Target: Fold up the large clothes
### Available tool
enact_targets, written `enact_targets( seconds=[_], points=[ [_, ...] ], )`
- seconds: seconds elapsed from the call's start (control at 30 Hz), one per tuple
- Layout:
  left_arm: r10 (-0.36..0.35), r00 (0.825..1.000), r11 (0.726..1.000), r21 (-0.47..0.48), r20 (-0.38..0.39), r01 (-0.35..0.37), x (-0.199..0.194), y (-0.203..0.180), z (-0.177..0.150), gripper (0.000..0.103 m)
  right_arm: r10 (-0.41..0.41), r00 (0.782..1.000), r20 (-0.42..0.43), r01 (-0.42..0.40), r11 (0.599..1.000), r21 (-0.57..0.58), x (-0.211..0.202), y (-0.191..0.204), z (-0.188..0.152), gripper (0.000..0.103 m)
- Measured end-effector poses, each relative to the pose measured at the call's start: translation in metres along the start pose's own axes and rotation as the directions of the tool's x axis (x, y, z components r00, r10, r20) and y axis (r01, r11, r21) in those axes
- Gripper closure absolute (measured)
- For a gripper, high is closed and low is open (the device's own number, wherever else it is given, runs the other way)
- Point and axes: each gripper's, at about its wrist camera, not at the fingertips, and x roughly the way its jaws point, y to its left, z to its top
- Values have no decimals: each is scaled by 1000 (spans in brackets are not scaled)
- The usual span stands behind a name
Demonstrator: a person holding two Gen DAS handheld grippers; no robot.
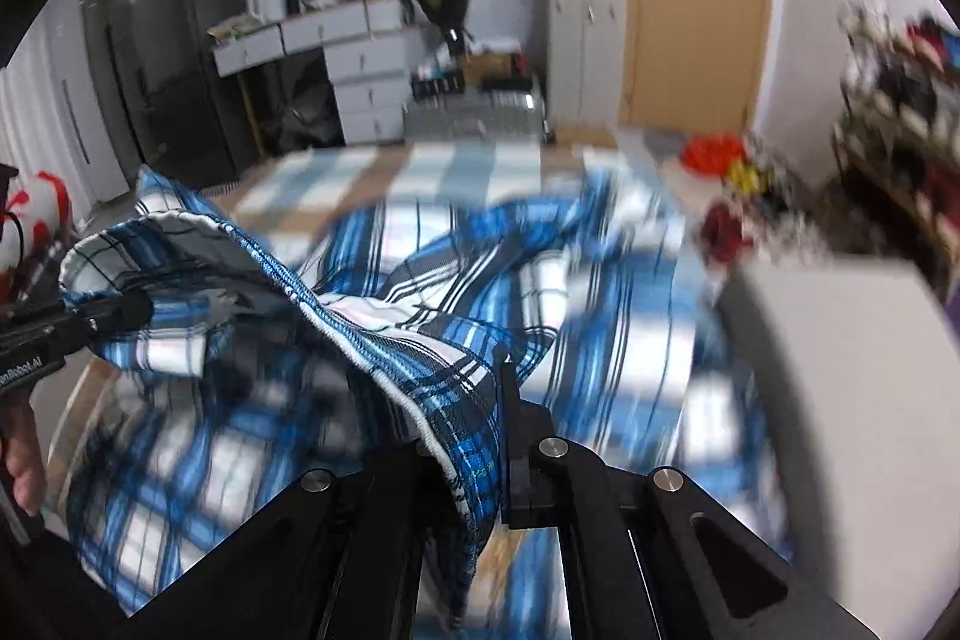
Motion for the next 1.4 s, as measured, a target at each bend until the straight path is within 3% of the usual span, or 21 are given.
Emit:
enact_targets(
  seconds=[0.1, 0.17, 0.27, 0.37, 0.43, 0.5, 0.53, 0.57, 0.6, 0.63, 0.73, 0.9, 1.0, 1.07, 1.13, 1.2, 1.3, 1.33, 1.4],
  points=[
    [-9, 999, 999, -34, -34, 8, 12, 3, -17, 100, -27, 999, -39, 27, 1000, 15, 9, 3, -32, 101],
    [-19, 998, 999, -51, -61, 16, 14, 2, -23, 100, -20, 993, -114, 24, 999, 30, 23, 2, -46, 100],
    [7, 994, 1000, -7, -107, -7, 16, -5, -25, 98, -19, 981, -191, 28, 999, 45, 35, -6, -60, 99],
    [31, 985, 998, 67, -169, -20, 22, -14, -25, 92, -34, 976, -216, 43, 998, 39, 35, -13, -63, 89],
    [52, 971, 992, 121, -233, -24, 24, -19, -27, 82, -53, 970, -238, 54, 999, -2, 30, -13, -64, 76],
    [38, 969, 986, 165, -246, 3, 16, -21, -26, 78, -42, 969, -242, 30, 998, -54, 20, -10, -66, 55],
    [20, 970, 983, 180, -241, 25, 10, -21, -27, 66, -30, 969, -246, 9, 996, -85, 13, -8, -66, 47],
    [6, 970, 980, 194, -243, 42, 5, -22, -26, 58, -14, 968, -250, -14, 994, -111, 6, -6, -65, 31],
    [-5, 970, 975, 214, -241, 58, -2, -22, -25, 40, 0, 969, -249, -32, 992, -122, 1, -5, -65, 21],
    [-5, 973, 969, 238, -231, 61, -11, -23, -25, 32, 27, 969, -246, -63, 988, -139, -9, -6, -64, 19],
    [-59, 976, 953, 280, -211, 118, -37, -26, -22, 32, 87, 964, -252, -127, 981, -146, -28, -10, -58, 18],
    [-180, 963, 943, 243, -200, 227, -74, -24, 3, 32, 113, 982, -149, -133, 982, -134, -53, -21, -26, 17],
    [-163, 978, 956, 225, -130, 189, -75, -31, 46, 32, 83, 992, -92, -94, 987, -127, -38, -9, 17, 16],
    [-154, 980, 969, 173, -123, 174, -62, -29, 69, 32, 80, 993, -89, -89, 991, -104, -20, -4, 52, 16],
    [-110, 983, 983, 127, -149, 130, -35, -23, 89, 32, 67, 990, -123, -79, 992, -100, 10, 8, 85, 16],
    [-64, 983, 994, 81, -170, 79, -13, -13, 90, 32, 58, 985, -161, -77, 991, -112, 40, 16, 103, 16],
    [-20, 967, 1000, 9, -253, 23, 21, 19, 78, 32, 20, 972, -234, -57, 987, -153, 89, 21, 115, 17],
    [-4, 961, 1000, -29, -277, -4, 29, 34, 70, 32, -31, 958, -286, -22, 984, -179, 110, 18, 112, 17],
    [-12, 952, 995, -101, -305, -20, 32, 59, 43, 32, -44, 923, -383, -27, 983, -179, 134, 4, 92, 19]
  ],
)
